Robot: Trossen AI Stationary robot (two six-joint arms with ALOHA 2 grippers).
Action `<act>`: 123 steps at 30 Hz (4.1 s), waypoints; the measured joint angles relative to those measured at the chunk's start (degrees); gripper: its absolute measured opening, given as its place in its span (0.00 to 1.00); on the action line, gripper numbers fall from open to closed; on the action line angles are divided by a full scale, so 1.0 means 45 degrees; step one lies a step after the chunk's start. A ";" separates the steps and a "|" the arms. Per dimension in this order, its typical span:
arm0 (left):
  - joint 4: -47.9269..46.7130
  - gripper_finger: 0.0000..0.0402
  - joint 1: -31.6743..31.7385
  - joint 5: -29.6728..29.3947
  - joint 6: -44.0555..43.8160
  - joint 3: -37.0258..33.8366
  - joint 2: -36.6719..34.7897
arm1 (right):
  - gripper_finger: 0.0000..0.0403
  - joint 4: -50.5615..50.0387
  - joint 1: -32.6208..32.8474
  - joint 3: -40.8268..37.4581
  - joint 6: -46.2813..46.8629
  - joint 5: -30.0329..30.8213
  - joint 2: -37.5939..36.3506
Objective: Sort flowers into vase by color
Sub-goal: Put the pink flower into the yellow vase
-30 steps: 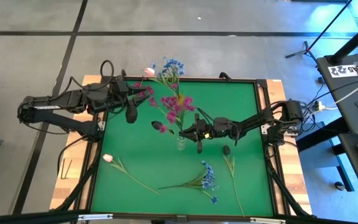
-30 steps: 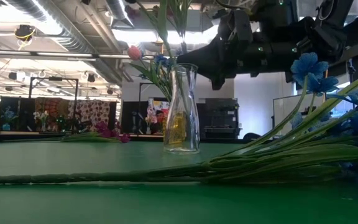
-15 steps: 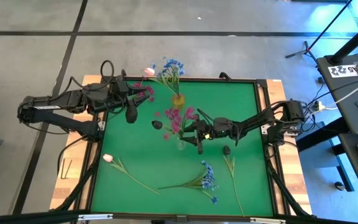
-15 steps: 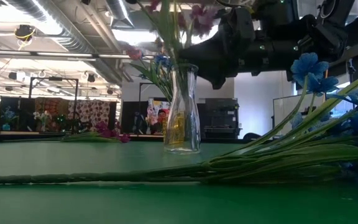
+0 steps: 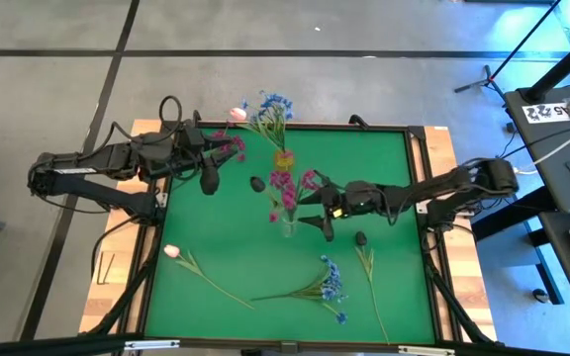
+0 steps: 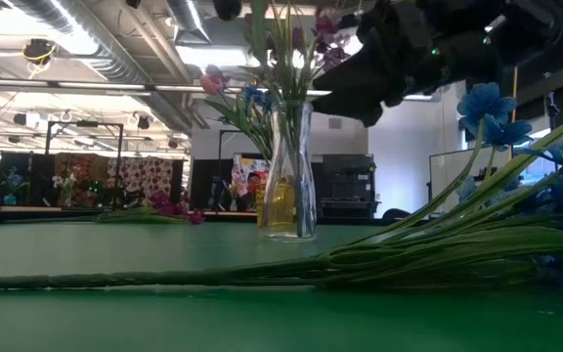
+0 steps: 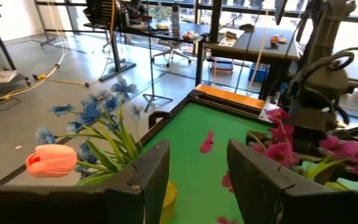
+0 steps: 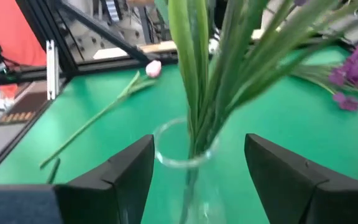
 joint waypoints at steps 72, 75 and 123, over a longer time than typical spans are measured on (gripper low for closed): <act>-0.7908 0.39 -1.0012 0.4275 -0.8367 0.0000 0.8962 | 0.62 -1.2451 0.4503 0.2555 0.3357 0.5022 -0.4706; -0.7207 0.39 -1.0227 0.4732 -0.8513 0.0001 0.9646 | 0.62 -1.2449 0.4503 0.2555 0.3355 0.5022 -0.4706; -1.0812 0.01 -0.7100 0.5088 -0.6226 0.2006 0.7310 | 0.62 -0.9197 0.4498 0.2638 0.1090 0.3928 -0.4711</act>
